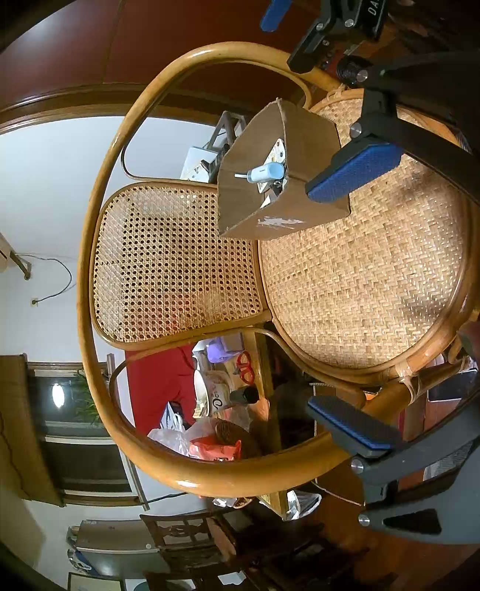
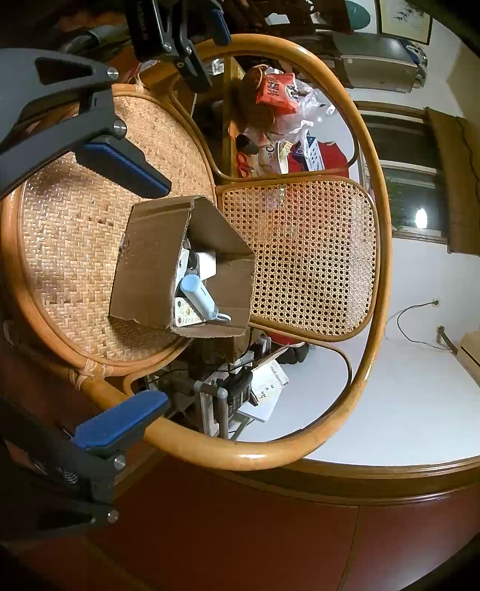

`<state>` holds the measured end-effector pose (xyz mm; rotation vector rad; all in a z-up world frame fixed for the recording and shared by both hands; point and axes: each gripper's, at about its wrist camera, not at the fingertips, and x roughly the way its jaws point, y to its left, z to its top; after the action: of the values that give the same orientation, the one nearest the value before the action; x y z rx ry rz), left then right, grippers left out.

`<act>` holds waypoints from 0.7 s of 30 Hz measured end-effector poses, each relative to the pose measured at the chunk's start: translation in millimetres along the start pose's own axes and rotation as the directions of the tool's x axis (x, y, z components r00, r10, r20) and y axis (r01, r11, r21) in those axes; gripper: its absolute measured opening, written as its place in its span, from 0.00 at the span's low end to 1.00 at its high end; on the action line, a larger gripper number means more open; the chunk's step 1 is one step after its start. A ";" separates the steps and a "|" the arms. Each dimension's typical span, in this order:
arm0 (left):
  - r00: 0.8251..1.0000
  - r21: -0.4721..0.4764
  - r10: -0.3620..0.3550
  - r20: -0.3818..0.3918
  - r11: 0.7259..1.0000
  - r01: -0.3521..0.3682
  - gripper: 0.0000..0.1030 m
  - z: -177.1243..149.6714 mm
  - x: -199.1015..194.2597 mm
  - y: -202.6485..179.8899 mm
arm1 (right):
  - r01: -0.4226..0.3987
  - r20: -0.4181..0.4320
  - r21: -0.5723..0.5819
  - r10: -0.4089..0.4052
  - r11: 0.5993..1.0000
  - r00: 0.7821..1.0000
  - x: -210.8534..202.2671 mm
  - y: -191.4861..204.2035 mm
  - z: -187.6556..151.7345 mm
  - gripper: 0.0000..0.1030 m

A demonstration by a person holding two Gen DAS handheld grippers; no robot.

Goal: Organize rigid objects

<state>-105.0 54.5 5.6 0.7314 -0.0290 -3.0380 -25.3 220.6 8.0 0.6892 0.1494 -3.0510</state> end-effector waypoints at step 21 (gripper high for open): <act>1.000 -0.005 -0.002 -0.001 1.000 0.002 1.00 0.2 0.1 3.9 | -0.004 -0.009 0.002 0.004 1.000 1.000 1.7 1.2 -1.7 1.00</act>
<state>-105.1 50.6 5.8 0.7337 -0.0210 -3.0385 -26.2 219.6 5.7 0.7032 0.1455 -3.0446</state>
